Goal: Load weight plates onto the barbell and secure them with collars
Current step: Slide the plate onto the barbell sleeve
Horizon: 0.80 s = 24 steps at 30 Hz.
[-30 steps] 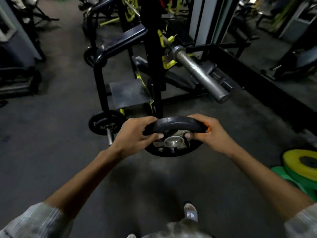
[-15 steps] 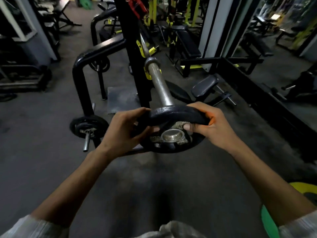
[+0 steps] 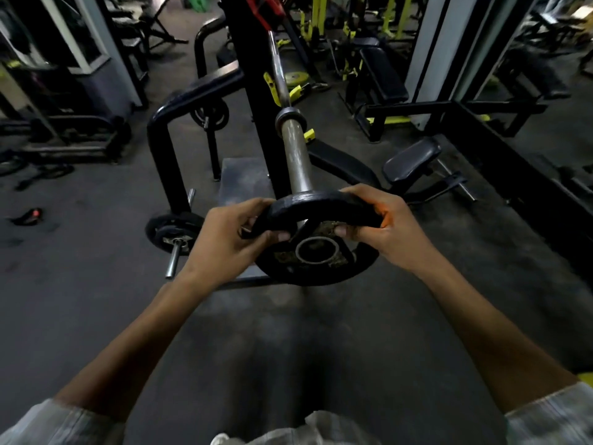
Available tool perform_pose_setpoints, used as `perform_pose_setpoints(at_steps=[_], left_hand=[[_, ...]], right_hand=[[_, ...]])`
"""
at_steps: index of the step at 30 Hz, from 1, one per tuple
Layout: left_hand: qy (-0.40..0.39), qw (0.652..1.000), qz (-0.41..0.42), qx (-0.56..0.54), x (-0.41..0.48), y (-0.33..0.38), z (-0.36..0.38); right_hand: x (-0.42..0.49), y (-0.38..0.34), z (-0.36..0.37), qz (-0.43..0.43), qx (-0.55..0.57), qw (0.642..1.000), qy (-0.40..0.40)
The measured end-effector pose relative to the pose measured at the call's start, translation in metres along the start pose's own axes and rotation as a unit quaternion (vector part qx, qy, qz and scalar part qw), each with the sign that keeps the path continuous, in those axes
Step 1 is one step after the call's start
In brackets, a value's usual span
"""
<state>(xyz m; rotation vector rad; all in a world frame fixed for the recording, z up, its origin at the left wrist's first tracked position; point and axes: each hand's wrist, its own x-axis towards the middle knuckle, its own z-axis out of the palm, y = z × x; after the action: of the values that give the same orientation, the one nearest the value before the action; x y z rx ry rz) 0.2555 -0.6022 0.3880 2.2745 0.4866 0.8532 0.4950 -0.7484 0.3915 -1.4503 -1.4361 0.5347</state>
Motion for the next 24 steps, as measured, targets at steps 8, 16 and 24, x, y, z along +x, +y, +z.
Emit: perform_pose_setpoints(at_steps=[8,16,24], left_hand=[[0.097,0.993,-0.03,0.064,0.007,-0.006,0.022],[0.09,0.994,-0.037,0.045,0.0,-0.033,0.039],[0.11,0.991,-0.055,0.046,0.085,-0.094,0.038]], right_hand=[[0.009,0.025,0.013,-0.017,-0.078,0.992,0.099],[0.015,0.054,0.026,-0.062,-0.093,0.983,0.143],[0.116,0.084,0.007,-0.041,-0.136,0.981,0.131]])
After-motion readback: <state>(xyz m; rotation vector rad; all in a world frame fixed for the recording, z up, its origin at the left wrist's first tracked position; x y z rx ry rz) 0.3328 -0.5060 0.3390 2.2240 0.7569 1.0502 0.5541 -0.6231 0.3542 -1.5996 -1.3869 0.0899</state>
